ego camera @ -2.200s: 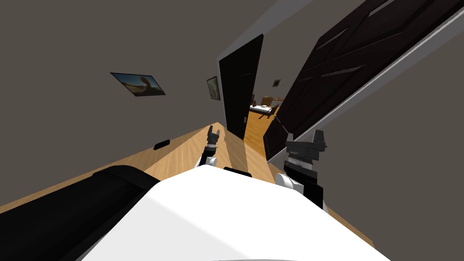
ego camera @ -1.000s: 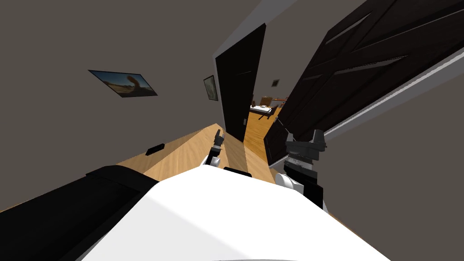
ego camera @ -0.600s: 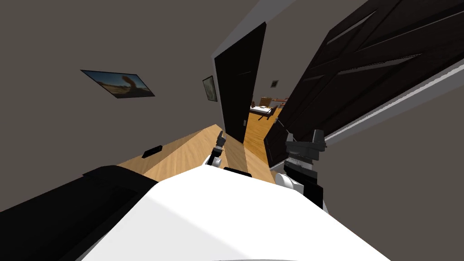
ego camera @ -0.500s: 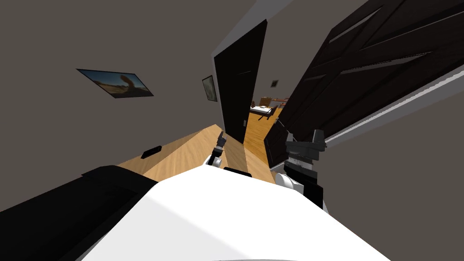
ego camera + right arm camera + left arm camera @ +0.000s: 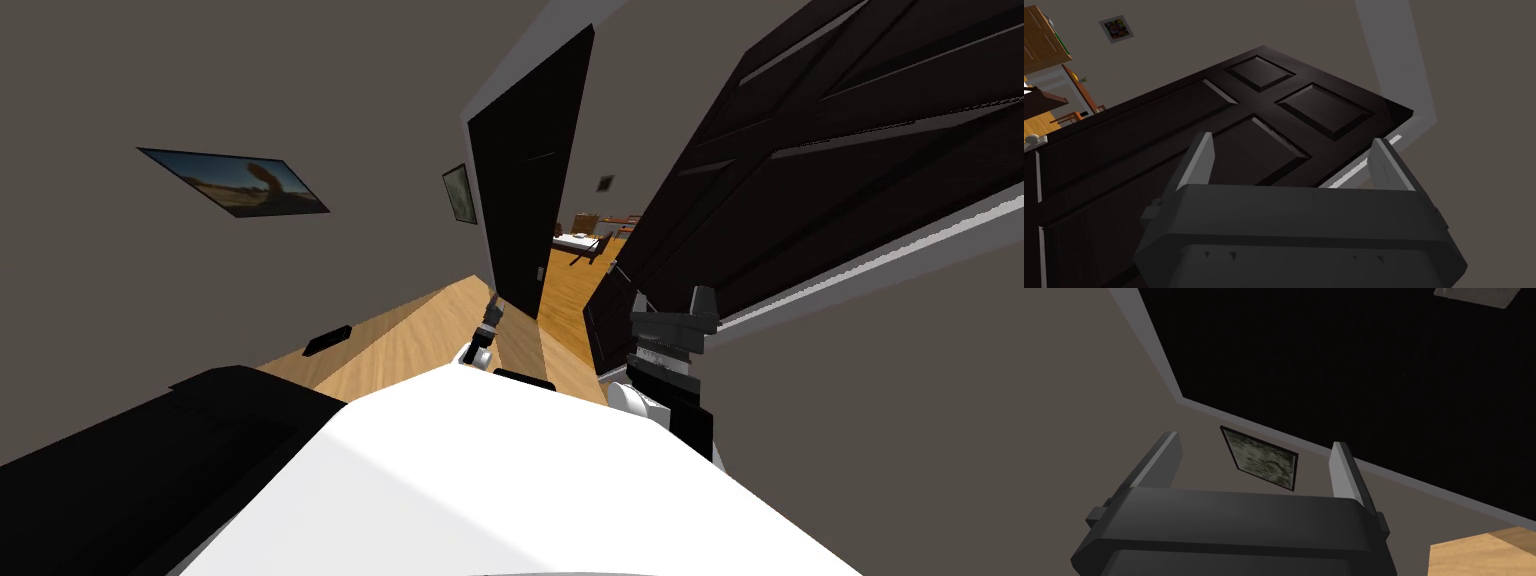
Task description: Push the door open
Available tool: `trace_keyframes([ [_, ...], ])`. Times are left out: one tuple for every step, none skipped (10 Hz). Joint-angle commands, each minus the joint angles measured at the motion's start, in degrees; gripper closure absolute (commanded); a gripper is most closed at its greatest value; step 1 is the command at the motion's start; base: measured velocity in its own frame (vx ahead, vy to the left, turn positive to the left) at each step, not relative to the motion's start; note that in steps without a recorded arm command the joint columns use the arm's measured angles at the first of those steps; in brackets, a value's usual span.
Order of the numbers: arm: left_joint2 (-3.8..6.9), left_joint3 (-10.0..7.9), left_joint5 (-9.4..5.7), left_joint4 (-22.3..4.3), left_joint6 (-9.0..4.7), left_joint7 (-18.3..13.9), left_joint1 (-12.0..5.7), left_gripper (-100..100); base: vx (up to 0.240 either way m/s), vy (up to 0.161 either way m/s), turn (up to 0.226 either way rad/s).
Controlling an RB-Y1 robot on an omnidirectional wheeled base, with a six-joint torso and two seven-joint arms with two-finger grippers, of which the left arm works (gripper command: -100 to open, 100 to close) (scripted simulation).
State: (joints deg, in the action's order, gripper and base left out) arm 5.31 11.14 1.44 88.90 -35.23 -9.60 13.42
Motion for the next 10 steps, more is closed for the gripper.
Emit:
trace_keyframes([
  [0.12, 0.39, 0.32, -2.04, -0.37, -0.14, -0.98, -100, 0.099, 0.024, -0.019],
  [0.17, 0.66, 0.53, -3.35, -0.65, -0.19, -1.54, -100, 0.092, 0.015, -0.021],
  [0.22, 0.92, 0.74, -4.66, -0.93, -0.24, -2.11, -100, 0.099, 0.02, -0.016],
  [0.24, 1.18, 0.94, -5.97, -1.21, -0.3, -2.67, -100, 0.111, 0.033, -0.017],
  [0.25, 1.44, 1.15, -7.28, -1.49, -0.35, -3.24, -100, 0.113, 0.025, -0.019],
  [0.26, 1.71, 1.36, -8.59, -1.77, -0.4, -3.8, -100, 0.108, 0.026, -0.019],
  [0.27, 1.97, 1.57, -9.9, -2.05, -0.45, -4.36, -100, 0.094, 0.029, -0.02],
  [0.28, 2.23, 1.78, -11.21, -2.33, -0.51, -4.93, -100, 0.087, 0.028, -0.018],
  [0.29, 2.49, 1.99, -12.52, -2.6, -0.56, -5.49, -100, 0.084, 0.015, -0.017],
  [0.28, 2.75, 2.19, -13.81, -2.88, -0.61, -6.05, -100, 0.096, 0.028, -0.014],
])
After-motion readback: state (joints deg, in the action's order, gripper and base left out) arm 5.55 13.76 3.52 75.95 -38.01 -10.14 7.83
